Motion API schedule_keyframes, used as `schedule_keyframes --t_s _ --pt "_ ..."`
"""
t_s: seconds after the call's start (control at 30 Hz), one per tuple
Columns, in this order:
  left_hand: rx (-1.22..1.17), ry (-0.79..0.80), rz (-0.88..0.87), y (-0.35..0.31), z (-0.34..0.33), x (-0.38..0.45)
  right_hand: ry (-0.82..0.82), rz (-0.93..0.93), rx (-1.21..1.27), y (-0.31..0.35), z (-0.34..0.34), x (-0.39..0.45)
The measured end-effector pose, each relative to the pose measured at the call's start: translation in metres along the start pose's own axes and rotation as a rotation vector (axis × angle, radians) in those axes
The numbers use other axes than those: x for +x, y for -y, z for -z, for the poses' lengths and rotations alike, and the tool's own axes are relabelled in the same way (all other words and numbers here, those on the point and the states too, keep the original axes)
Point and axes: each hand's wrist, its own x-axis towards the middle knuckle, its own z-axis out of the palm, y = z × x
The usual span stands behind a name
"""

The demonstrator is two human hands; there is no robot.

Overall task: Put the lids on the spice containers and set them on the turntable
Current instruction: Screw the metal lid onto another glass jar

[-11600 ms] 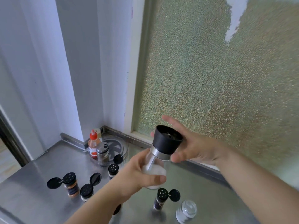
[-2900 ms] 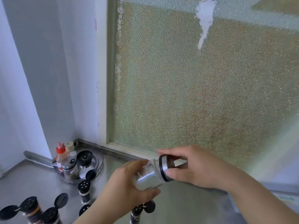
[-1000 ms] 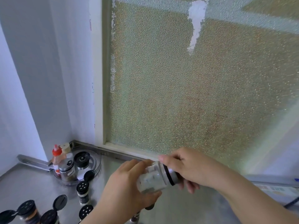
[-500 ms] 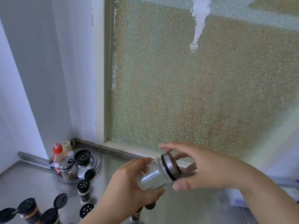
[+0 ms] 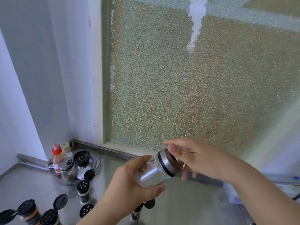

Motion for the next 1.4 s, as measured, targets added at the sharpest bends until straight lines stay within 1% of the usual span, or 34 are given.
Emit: schedule_keyframes --t_s 0.1,0.17,0.23,0.3,0.37,0.4,0.47,0.53,0.67,0.8,0.9,0.93,1.03,1.07,1.1,1.17,1.27,1.3,1.33,1.4 --pt "-0.014 -0.024 0.025 0.000 0.001 0.001 0.084 0.071 -0.062 0.001 0.006 -0.005" --pt "-0.012 -0.018 0.033 0.001 0.001 0.002 0.013 0.093 -0.116 0.002 0.003 -0.003" --pt "-0.012 -0.005 0.036 0.002 -0.001 0.003 -0.032 0.044 -0.117 0.003 0.000 0.000" --pt "-0.034 0.011 0.046 0.001 -0.002 0.002 0.008 0.029 -0.101 0.001 -0.001 0.000" --pt "-0.046 0.017 0.049 0.001 -0.001 0.002 0.056 0.077 -0.139 -0.001 0.001 -0.002" --pt "-0.047 0.017 0.047 0.001 -0.001 0.002 0.059 0.092 -0.168 0.000 0.001 -0.003" --pt "-0.052 0.028 0.047 0.000 0.000 0.003 -0.002 0.089 -0.191 0.001 -0.001 0.000" --pt "-0.077 0.031 0.061 0.000 -0.001 0.002 -0.042 0.057 -0.151 0.001 -0.002 0.004" --pt "-0.109 0.045 0.063 0.002 -0.001 0.005 0.028 0.107 -0.180 -0.004 0.001 0.004" --pt "-0.112 0.051 0.063 0.002 -0.004 0.006 -0.088 0.144 -0.260 0.000 -0.007 0.008" --pt "-0.024 -0.015 0.054 0.001 -0.007 0.007 -0.237 0.147 -0.222 -0.005 -0.019 0.015" --pt "-0.010 -0.017 0.052 0.000 -0.006 0.008 -0.241 0.141 -0.202 -0.008 -0.019 0.015" --pt "-0.123 0.081 0.080 -0.003 -0.001 0.017 -0.068 0.158 -0.165 -0.008 -0.007 0.013" --pt "-0.175 0.111 0.079 -0.005 0.001 0.021 -0.049 0.158 -0.171 -0.007 -0.003 0.013" --pt "-0.212 0.123 0.070 -0.008 0.003 0.024 -0.071 0.159 -0.170 -0.005 0.000 0.015" --pt "-0.237 0.102 0.044 -0.014 0.004 0.032 -0.167 0.167 -0.180 -0.003 0.002 0.024" --pt "-0.322 0.078 0.045 -0.023 0.001 0.035 -0.278 0.158 -0.274 0.003 0.002 0.035" --pt "-0.342 0.079 0.047 -0.023 0.001 0.035 -0.294 0.158 -0.297 0.004 0.003 0.035" --pt "-0.345 0.084 0.048 -0.023 0.002 0.035 -0.279 0.164 -0.304 0.004 0.006 0.035" --pt "-0.367 0.114 0.046 -0.022 0.006 0.037 -0.189 0.205 -0.274 0.004 0.011 0.033"
